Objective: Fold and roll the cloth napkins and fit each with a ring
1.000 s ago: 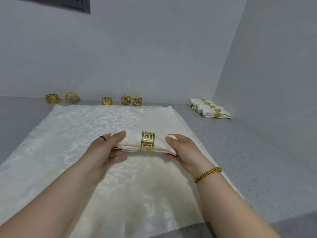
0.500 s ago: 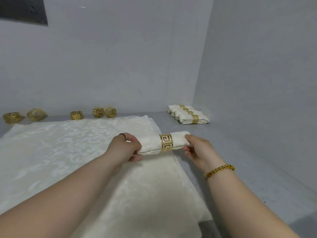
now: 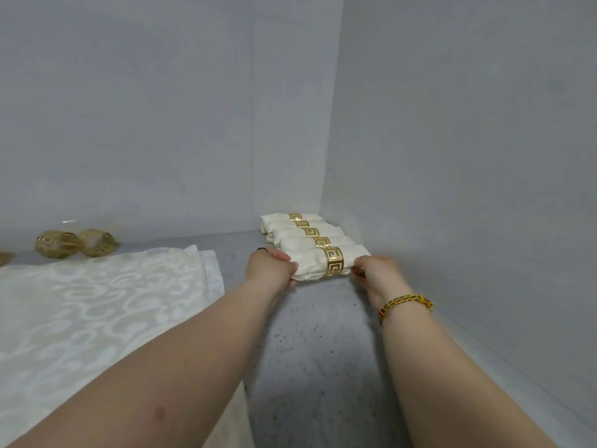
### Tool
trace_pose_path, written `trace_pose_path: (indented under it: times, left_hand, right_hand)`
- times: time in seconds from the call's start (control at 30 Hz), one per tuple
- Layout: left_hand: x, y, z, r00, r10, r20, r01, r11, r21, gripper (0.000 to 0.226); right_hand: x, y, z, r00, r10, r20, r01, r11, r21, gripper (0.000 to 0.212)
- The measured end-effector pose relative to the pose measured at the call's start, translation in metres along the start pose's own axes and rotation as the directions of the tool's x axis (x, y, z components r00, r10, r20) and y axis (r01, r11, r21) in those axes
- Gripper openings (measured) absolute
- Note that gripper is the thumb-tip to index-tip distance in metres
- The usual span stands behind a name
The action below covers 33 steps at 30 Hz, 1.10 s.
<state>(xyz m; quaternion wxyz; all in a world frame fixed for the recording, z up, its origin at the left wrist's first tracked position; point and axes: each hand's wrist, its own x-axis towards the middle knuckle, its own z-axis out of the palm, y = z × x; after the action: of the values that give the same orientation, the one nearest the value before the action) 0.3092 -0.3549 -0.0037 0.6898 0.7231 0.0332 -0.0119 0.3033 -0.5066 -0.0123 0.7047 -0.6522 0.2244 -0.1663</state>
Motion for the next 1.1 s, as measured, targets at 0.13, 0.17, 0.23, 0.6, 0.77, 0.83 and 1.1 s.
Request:
trace_pose_path:
  times: [0.13,0.17,0.23,0.6,0.77,0.83,1.1]
  left_hand:
    - [0.033,-0.013,0.012,0.999,0.022,-0.034,-0.02,0.998,0.06,0.026]
    - [0.039,-0.015,0.014,0.998,0.046,-0.04,-0.042,0.994,0.099,0.026]
    - [0.046,-0.019,0.016,0.995,0.091,-0.044,-0.082,0.98,0.183,0.027]
    - [0.036,-0.022,0.016,0.971,0.235,0.031,-0.206,0.772,0.601,0.029]
    - [0.037,-0.026,0.012,0.977,0.213,0.027,-0.199,0.846,0.494,0.031]
    - [0.035,-0.025,0.011,0.976,0.217,0.036,-0.208,0.859,0.468,0.03]
    - [0.02,-0.016,-0.013,0.958,0.282,0.056,-0.266,0.798,0.54,0.031]
  right_hand:
    - [0.032,0.012,0.003,0.995,-0.097,-0.001,0.097,0.989,-0.111,0.021]
    - [0.035,0.013,0.003,0.992,-0.126,0.003,0.125,0.986,-0.112,0.021]
    - [0.037,0.015,0.002,0.985,-0.17,0.031,0.172,0.973,-0.156,0.012]
    - [0.019,0.023,0.006,0.914,-0.381,0.137,0.327,0.494,-0.806,0.038]
    - [0.017,0.022,0.005,0.925,-0.36,0.121,0.292,0.472,-0.832,0.04]
    - [0.016,0.022,0.005,0.915,-0.389,0.109,0.296,0.464,-0.835,0.039]
    - [0.011,0.019,0.003,0.887,-0.451,0.098,0.319,0.445,-0.837,0.037]
